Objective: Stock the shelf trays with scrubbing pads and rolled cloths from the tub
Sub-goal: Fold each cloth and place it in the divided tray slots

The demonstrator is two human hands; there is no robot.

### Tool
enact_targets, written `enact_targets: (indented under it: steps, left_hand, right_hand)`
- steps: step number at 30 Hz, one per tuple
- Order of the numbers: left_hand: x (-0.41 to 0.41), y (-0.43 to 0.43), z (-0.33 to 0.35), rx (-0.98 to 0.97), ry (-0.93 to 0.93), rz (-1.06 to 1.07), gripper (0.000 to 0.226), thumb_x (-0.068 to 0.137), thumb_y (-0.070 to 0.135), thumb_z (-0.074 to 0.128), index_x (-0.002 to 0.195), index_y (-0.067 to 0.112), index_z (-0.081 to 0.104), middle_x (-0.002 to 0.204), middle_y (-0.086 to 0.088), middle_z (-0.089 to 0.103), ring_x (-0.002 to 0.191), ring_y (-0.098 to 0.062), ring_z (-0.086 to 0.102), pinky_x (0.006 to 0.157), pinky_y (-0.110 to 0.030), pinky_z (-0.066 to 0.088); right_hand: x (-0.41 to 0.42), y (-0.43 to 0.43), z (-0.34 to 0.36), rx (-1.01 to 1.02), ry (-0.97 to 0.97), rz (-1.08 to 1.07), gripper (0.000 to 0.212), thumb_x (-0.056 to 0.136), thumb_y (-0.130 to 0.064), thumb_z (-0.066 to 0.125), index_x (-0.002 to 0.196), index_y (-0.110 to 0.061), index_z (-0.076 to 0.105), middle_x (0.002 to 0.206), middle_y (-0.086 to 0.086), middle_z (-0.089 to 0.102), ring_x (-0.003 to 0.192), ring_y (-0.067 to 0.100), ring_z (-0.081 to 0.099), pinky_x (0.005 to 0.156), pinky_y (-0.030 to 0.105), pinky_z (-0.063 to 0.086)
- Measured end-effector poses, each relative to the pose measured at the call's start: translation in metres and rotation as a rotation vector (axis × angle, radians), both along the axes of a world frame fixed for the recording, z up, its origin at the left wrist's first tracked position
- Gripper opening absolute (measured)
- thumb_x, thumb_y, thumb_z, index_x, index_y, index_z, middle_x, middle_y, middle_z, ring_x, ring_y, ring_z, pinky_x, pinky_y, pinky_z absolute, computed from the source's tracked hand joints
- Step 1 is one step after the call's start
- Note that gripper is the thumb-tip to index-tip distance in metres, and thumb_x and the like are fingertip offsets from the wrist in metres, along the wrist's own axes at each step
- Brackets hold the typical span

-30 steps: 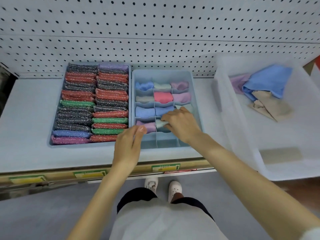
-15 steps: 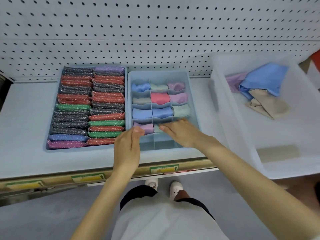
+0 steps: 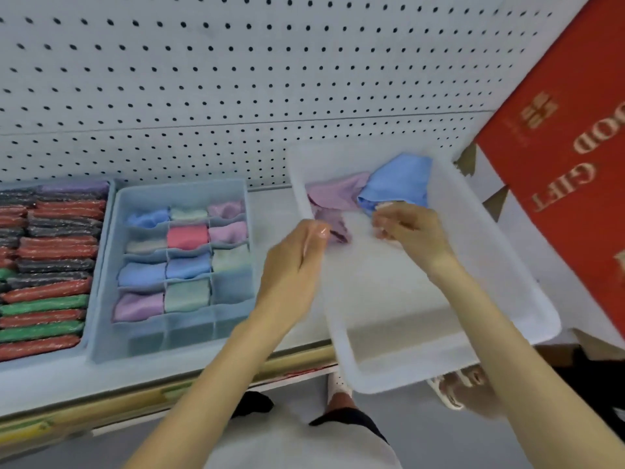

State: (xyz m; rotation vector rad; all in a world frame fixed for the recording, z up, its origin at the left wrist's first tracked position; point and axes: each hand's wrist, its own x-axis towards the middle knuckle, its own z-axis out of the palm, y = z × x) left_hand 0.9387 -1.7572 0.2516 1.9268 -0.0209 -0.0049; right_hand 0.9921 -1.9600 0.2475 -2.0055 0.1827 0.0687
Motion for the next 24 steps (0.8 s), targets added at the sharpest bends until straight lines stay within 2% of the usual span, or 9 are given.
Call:
enact_targets:
  steps: [2, 4, 6, 8, 11, 15, 19, 21, 24]
  left_hand:
    - [0.011, -0.033, 0.0, 0.058, -0.02, -0.015, 0.027, 0.1, 0.039, 0.036, 0.095, 0.028, 0.06, 0.084, 0.016, 0.063, 0.078, 0.009, 0.054, 0.07, -0.007, 0.037]
    - [0.02, -0.056, -0.009, 0.165, -0.066, 0.005, 0.035, 0.099, 0.041, 0.031, 0.098, 0.021, 0.06, 0.085, 0.008, 0.063, 0.077, -0.001, 0.052, 0.072, -0.017, 0.039]
    - [0.025, -0.068, -0.023, 0.338, -0.143, 0.039, 0.042, 0.097, 0.041, 0.027, 0.097, 0.018, 0.062, 0.087, 0.0, 0.066, 0.082, -0.013, 0.048, 0.081, -0.019, 0.034]
    - [0.025, -0.074, -0.03, 0.468, -0.18, 0.067, 0.044, 0.097, 0.039, 0.027, 0.1, 0.016, 0.065, 0.095, 0.001, 0.069, 0.091, -0.012, 0.045, 0.092, -0.013, 0.024]
    - [0.024, -0.075, -0.03, 0.516, -0.142, 0.09, 0.047, 0.098, 0.04, 0.026, 0.104, 0.015, 0.065, 0.1, 0.003, 0.069, 0.098, -0.01, 0.048, 0.103, -0.015, 0.02]
    - [0.025, -0.076, -0.031, 0.636, -0.099, 0.05, 0.05, 0.098, 0.045, 0.022, 0.104, 0.019, 0.065, 0.077, 0.01, 0.06, 0.081, -0.015, 0.06, 0.109, -0.025, 0.027]
    - [0.024, -0.079, -0.028, 0.594, -0.075, 0.1, 0.053, 0.095, 0.049, 0.024, 0.104, 0.019, 0.066, 0.094, 0.005, 0.069, 0.102, -0.012, 0.054, 0.105, -0.019, 0.026]
    - [0.022, -0.087, -0.018, 0.402, -0.017, 0.199, 0.051, 0.093, 0.053, 0.027, 0.104, 0.021, 0.066, 0.097, 0.009, 0.067, 0.099, -0.014, 0.057, 0.094, -0.02, 0.037]
    - [0.024, -0.116, -0.002, 0.029, 0.224, 0.282, 0.025, 0.098, 0.041, 0.043, 0.11, 0.024, 0.058, 0.106, 0.014, 0.062, 0.094, -0.002, 0.056, 0.076, 0.0, 0.036]
  right_hand:
    - [0.008, -0.046, -0.012, -0.234, 0.073, 0.024, 0.005, 0.085, -0.014, 0.069, 0.09, -0.012, 0.069, 0.084, -0.008, 0.065, 0.074, -0.001, 0.062, 0.074, 0.018, 0.041]
    - [0.012, -0.077, -0.023, -0.392, 0.125, 0.102, 0.013, 0.087, -0.013, 0.066, 0.099, -0.017, 0.063, 0.091, -0.012, 0.058, 0.085, 0.005, 0.058, 0.077, 0.021, 0.039]
    - [0.021, -0.097, -0.045, -0.659, 0.083, 0.195, 0.022, 0.088, -0.009, 0.062, 0.108, -0.015, 0.056, 0.096, -0.003, 0.054, 0.088, 0.015, 0.056, 0.079, 0.03, 0.041]
    - [0.033, -0.105, -0.071, -0.905, 0.056, 0.273, 0.027, 0.09, -0.013, 0.053, 0.116, -0.006, 0.054, 0.109, 0.01, 0.057, 0.094, 0.026, 0.056, 0.083, 0.034, 0.042]
    - [0.049, -0.098, -0.083, -0.963, 0.127, 0.209, 0.036, 0.092, -0.024, 0.051, 0.122, -0.004, 0.048, 0.115, 0.013, 0.057, 0.103, 0.031, 0.053, 0.087, 0.034, 0.04]
    - [0.059, -0.088, -0.086, -1.083, 0.13, 0.178, 0.047, 0.084, -0.016, 0.063, 0.124, -0.004, 0.04, 0.121, 0.014, 0.055, 0.113, 0.031, 0.046, 0.093, 0.032, 0.033]
    - [0.051, -0.087, -0.078, -0.91, 0.135, 0.093, 0.041, 0.084, -0.005, 0.057, 0.121, -0.003, 0.041, 0.111, 0.014, 0.06, 0.106, 0.032, 0.052, 0.087, 0.034, 0.036]
    - [0.045, -0.09, -0.063, -0.503, 0.202, 0.027, 0.038, 0.085, -0.005, 0.059, 0.118, -0.007, 0.041, 0.093, 0.003, 0.061, 0.091, 0.025, 0.058, 0.075, 0.025, 0.042]
    - [0.021, -0.091, -0.035, 0.049, 0.194, 0.034, 0.045, 0.078, -0.002, 0.071, 0.111, -0.021, 0.047, 0.073, 0.001, 0.047, 0.066, 0.011, 0.048, 0.058, 0.013, 0.04]
